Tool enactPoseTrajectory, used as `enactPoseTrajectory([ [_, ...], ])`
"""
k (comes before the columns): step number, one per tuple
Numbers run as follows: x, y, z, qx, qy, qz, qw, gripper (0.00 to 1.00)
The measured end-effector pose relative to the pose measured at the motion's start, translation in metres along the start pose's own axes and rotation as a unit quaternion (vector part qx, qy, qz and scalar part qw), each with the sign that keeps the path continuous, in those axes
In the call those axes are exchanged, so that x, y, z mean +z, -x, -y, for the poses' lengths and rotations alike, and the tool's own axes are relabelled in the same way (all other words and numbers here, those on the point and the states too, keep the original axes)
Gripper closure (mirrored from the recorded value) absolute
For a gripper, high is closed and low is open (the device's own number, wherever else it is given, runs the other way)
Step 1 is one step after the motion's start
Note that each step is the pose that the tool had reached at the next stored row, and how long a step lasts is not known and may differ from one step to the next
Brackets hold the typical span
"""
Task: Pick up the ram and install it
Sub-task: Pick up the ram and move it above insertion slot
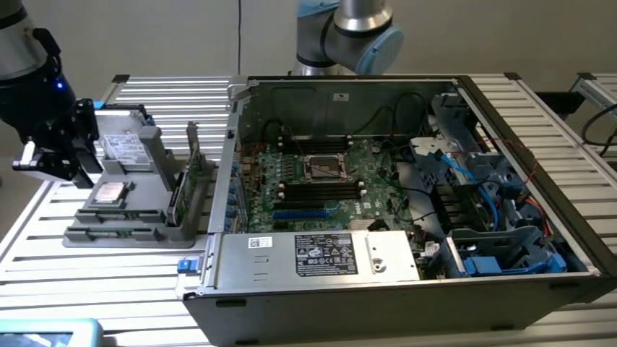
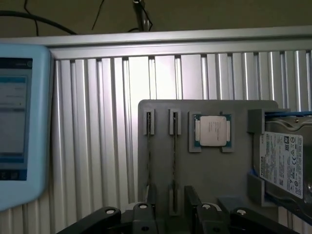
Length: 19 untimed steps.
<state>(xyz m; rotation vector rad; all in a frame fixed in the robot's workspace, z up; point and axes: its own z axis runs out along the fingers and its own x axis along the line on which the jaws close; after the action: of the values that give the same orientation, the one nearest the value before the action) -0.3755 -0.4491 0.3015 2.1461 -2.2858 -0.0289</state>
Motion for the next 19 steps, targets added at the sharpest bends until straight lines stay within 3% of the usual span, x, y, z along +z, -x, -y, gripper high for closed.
enactPoseTrajectory([
  [10,0.0120,-0.007,0.0012,0.000,0.0001,0.0000,1.0000,0.64],
  [19,0.0264,-0.009,0.0044,0.000,0.0019,0.0000,1.0000,0.64],
])
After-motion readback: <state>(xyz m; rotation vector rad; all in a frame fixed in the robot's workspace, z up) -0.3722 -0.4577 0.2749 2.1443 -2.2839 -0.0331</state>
